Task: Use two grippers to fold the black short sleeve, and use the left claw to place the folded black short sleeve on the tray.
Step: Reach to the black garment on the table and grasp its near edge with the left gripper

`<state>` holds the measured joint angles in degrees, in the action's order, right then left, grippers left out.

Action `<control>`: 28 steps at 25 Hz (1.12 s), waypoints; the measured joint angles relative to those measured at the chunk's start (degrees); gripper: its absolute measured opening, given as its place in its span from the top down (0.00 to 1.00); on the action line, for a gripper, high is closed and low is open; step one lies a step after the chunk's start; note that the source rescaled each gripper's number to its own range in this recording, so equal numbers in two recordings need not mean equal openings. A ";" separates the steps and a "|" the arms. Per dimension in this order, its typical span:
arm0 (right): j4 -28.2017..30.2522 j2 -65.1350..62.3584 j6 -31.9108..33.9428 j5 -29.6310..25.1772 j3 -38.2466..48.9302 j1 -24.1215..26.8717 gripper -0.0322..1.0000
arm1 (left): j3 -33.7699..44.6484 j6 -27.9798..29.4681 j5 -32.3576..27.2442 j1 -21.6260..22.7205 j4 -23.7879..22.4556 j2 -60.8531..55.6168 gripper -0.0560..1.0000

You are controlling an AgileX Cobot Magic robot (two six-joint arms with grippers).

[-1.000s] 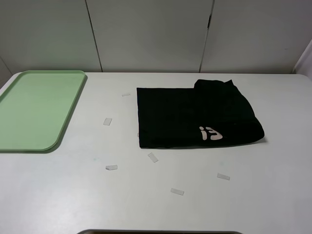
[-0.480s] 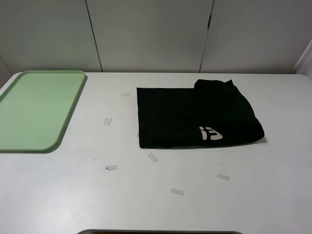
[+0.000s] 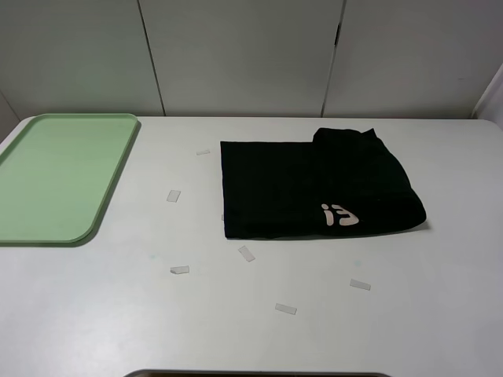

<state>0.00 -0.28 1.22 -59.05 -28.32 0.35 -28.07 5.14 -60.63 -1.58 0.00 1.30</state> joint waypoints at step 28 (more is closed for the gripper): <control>0.00 0.00 0.00 0.00 0.00 0.00 0.00 | -17.19 -1.00 1.80 0.00 5.19 37.68 0.00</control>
<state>0.00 -0.28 1.22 -59.05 -28.32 0.35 -45.26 4.14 -58.83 -1.58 5.19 38.98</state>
